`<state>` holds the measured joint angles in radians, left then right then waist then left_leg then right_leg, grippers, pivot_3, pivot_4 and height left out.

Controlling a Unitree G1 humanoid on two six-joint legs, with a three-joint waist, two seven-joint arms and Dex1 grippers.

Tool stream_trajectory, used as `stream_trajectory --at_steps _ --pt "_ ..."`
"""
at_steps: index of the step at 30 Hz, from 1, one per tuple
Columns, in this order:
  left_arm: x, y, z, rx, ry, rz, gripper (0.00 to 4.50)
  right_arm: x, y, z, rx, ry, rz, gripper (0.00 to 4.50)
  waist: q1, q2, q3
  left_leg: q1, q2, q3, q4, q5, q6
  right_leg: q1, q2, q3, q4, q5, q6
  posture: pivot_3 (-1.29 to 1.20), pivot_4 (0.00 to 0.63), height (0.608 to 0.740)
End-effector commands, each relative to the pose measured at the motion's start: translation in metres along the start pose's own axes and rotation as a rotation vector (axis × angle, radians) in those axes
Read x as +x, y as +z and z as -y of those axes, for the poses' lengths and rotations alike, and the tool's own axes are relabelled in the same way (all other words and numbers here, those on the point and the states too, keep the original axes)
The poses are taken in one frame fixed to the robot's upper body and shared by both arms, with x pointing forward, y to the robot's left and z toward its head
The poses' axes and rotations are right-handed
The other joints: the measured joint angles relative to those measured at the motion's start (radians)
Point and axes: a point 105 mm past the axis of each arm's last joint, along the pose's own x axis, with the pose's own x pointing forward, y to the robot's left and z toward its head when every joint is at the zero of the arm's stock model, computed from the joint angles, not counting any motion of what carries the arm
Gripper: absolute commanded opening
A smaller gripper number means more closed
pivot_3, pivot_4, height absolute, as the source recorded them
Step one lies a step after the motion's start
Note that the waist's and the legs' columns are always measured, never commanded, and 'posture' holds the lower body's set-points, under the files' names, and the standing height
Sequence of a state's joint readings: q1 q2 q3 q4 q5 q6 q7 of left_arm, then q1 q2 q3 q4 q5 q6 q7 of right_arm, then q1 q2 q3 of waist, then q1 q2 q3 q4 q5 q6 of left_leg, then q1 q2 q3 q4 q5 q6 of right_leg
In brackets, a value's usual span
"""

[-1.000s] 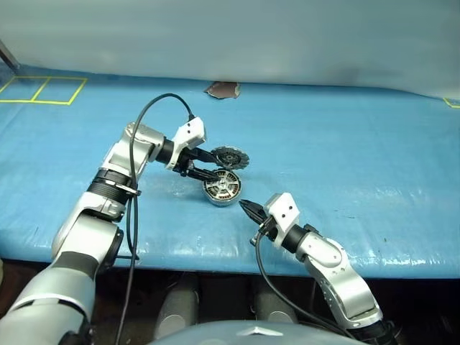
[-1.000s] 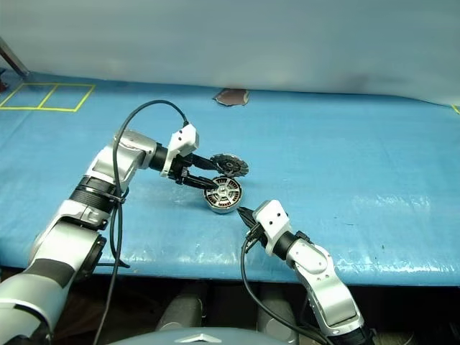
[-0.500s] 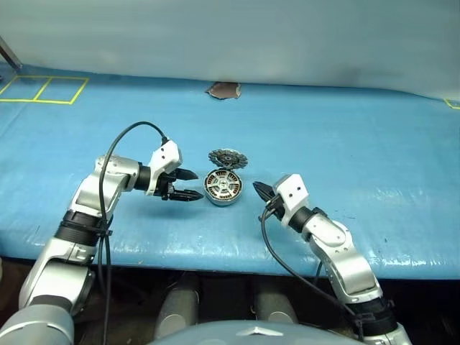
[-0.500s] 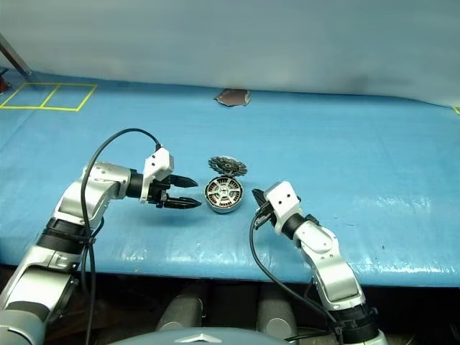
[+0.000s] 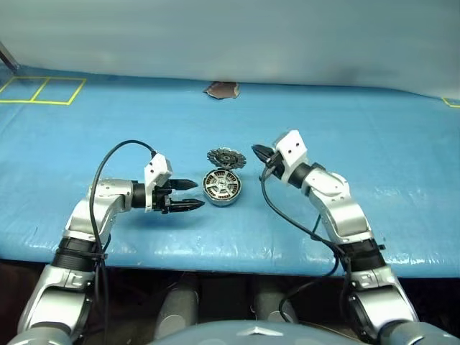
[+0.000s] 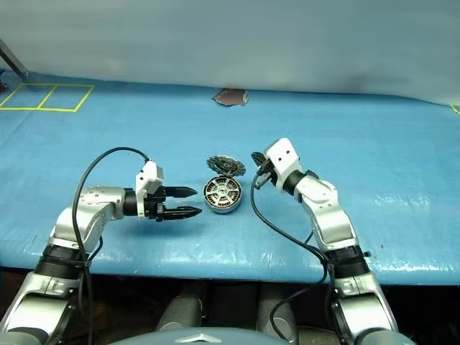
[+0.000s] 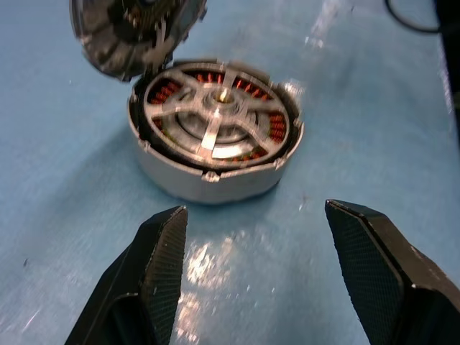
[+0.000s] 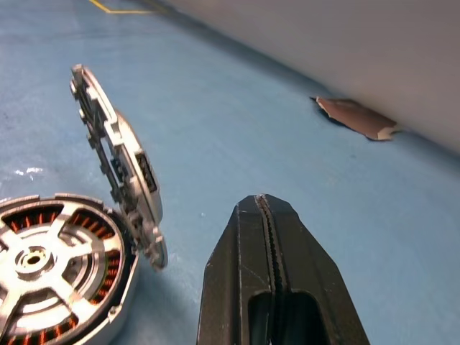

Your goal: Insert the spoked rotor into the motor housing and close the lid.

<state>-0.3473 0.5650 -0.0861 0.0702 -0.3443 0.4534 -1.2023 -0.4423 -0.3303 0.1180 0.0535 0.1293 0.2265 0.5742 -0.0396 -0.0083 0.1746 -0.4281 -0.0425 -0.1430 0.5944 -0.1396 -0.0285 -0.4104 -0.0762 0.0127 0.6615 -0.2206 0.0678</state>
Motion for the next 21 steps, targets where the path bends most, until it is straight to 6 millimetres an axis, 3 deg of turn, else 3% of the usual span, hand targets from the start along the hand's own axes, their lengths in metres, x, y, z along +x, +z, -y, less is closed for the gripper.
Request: stream_trajectory --at_steps 1,10,14,21 --pt "-0.007 0.013 0.003 0.046 -0.001 0.088 3.31 0.014 0.022 -0.004 0.015 0.075 0.098 0.00 -0.002 0.000 0.000 0.001 0.000 0.000 0.000 0.000 0.000 0.000 0.000 0.000 0.000 0.000 0.000 0.00 0.150 0.740" --pt "-0.030 0.005 -0.001 0.014 0.076 0.076 3.31 0.038 0.029 -0.045 0.024 0.300 0.113 0.00 -0.008 0.000 0.000 0.001 0.000 0.000 0.000 0.000 0.000 0.000 0.001 0.000 0.000 0.000 0.000 0.00 0.150 0.740" --pt "-0.035 0.004 -0.004 0.010 0.108 0.078 3.31 0.033 0.024 -0.062 0.008 0.347 0.096 0.00 -0.008 0.001 0.000 0.001 0.000 0.000 -0.001 0.000 0.000 0.000 0.001 0.000 0.000 0.000 0.000 0.00 0.150 0.740" --pt "-0.039 0.004 -0.008 0.001 0.141 0.079 3.31 0.005 -0.005 -0.097 -0.030 0.463 -0.016 0.00 -0.005 0.001 0.000 0.001 0.001 0.000 -0.001 0.000 0.000 -0.001 0.001 0.000 0.000 0.000 -0.001 0.00 0.150 0.740"
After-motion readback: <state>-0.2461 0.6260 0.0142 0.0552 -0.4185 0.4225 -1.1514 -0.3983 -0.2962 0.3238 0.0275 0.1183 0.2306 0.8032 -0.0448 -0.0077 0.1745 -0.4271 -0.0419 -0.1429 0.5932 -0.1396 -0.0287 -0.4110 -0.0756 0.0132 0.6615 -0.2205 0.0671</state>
